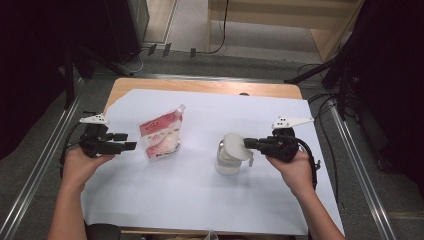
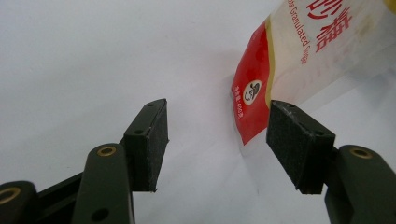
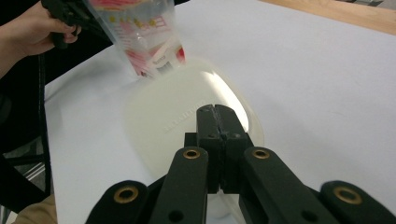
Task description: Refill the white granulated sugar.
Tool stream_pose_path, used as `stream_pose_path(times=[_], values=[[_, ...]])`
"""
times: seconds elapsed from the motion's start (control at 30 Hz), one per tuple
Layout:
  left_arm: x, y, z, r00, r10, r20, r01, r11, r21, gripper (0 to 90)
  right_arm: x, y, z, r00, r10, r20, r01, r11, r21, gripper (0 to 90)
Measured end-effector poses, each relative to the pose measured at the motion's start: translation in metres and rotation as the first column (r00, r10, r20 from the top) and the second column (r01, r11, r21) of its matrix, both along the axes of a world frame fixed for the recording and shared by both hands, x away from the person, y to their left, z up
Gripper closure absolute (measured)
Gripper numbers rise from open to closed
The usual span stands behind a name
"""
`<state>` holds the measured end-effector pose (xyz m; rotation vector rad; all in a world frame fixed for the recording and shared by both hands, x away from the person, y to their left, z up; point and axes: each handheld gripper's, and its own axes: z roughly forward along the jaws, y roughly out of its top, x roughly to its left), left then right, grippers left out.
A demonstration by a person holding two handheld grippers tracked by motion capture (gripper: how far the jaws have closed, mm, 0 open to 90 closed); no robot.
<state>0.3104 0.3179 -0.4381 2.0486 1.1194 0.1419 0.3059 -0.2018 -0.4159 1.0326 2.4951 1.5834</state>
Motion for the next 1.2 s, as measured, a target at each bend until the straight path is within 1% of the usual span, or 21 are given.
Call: stream_pose_path(times=[0.13,0.2,0.23,0.27,0.33,0.37,0.4,0.43,0.5,0.57,0.6,0.63,0.73,0.77,0.83,0.87,0.9,0.93,1.0,1.07,1.2], values=[[0.0,0.0,0.001,1.0,-0.005,0.006,0.005,1.0,-0.007,40.0,-0.002,0.005,0.001,0.9999,0.009,0.011,-0.009,1.0,-0.016,85.3],[-0.001,-0.001,0.002,0.9999,-0.011,0.007,0.011,0.9999,-0.006,40.0,-0.002,0.005,0.0,0.9998,0.01,0.017,-0.009,1.0,-0.029,79.7],[-0.001,-0.002,0.002,0.9999,-0.008,0.01,0.008,0.9999,-0.015,40.0,-0.001,0.005,-0.001,0.9997,0.008,0.022,-0.007,0.999,-0.032,77.7],[-0.002,-0.003,0.003,0.9999,-0.012,0.012,0.012,0.9999,-0.011,40.0,-0.001,0.005,-0.001,0.9997,0.013,0.023,-0.012,0.999,-0.032,75.7],[-0.002,-0.005,0.004,0.9996,-0.022,0.02,0.022,0.9997,-0.011,40.0,-0.001,0.004,-0.001,0.999,0.011,0.042,-0.01,0.999,-0.031,69.4],[-0.001,-0.006,0.004,0.9996,-0.024,0.017,0.024,0.9997,-0.007,40.0,-0.001,0.004,0.0,0.9988,0.01,0.048,-0.009,1.0,-0.03,67.6],[-0.001,-0.007,0.004,0.9995,-0.029,0.013,0.029,0.9994,-0.017,39.9,-0.001,0.003,0.0,0.9984,0.012,0.055,-0.01,1.0,-0.026,65.3],[0.0,-0.008,0.004,0.9996,-0.026,0.01,0.026,0.9995,-0.018,39.9,-0.001,0.003,0.0,0.998,0.009,0.063,-0.008,1.0,-0.024,63.6],[0.0,-0.009,0.004,0.9995,-0.032,0.007,0.032,0.9994,-0.016,39.8,-0.002,0.003,0.001,0.9969,0.006,0.078,-0.004,1.0,-0.026,59.6],[0.0,-0.01,0.004,0.9992,-0.038,0.009,0.038,0.9992,-0.015,39.8,-0.002,0.001,0.001,0.9952,-0.005,0.097,0.009,0.999,-0.039,55.9],[0.0,-0.011,0.004,0.9992,-0.039,0.01,0.039,0.9992,-0.008,39.8,-0.002,0.0,0.0,0.995,-0.014,0.099,0.018,0.999,-0.041,54.9],[0.001,-0.011,0.004,0.999,-0.043,0.011,0.044,0.999,-0.009,39.8,-0.001,-0.001,0.0,0.9957,-0.023,0.09,0.026,0.999,-0.037,54.2],[0.001,-0.012,0.004,0.9988,-0.049,0.009,0.049,0.9987,-0.011,39.7,0.0,-0.005,-0.001,0.9949,-0.042,0.092,0.045,0.998,-0.037,52.7],[0.0,-0.013,0.005,0.9988,-0.047,0.011,0.047,0.9989,-0.004,39.7,0.0,-0.007,-0.002,0.9951,-0.047,0.087,0.05,0.998,-0.039,52.3],[-0.001,-0.014,0.006,0.9987,-0.05,0.008,0.05,0.9987,-0.008,39.7,0.0,-0.01,-0.002,0.9941,-0.058,0.092,0.062,0.997,-0.043,51.7],[-0.001,-0.015,0.006,0.9984,-0.053,0.02,0.053,0.9985,-0.013,39.7,0.001,-0.012,-0.003,0.9939,-0.059,0.093,0.063,0.997,-0.039,51.5],[-0.001,-0.015,0.007,0.9981,-0.057,0.022,0.058,0.9983,-0.008,39.7,0.001,-0.013,-0.004,0.9931,-0.063,0.099,0.067,0.997,-0.039,50.9],[-0.001,-0.016,0.006,0.9984,-0.052,0.025,0.052,0.9986,-0.011,39.6,0.001,-0.015,-0.004,0.9927,-0.065,0.102,0.07,0.997,-0.041,50.6],[-0.001,-0.017,0.007,0.9986,-0.051,0.016,0.051,0.9987,-0.006,39.5,0.0,-0.018,-0.006,0.9916,-0.075,0.105,0.081,0.996,-0.049,50.6],[0.0,-0.018,0.006,0.9981,-0.06,0.015,0.06,0.9982,-0.001,39.5,0.0,-0.023,-0.006,0.9911,-0.085,0.102,0.09,0.995,-0.043,50.5],[-0.001,-0.02,0.007,0.998,-0.061,0.016,0.061,0.9981,0.005,39.5,0.0,-0.032,-0.008,0.9866,-0.109,0.121,0.113,0.993,-0.032,49.2]])
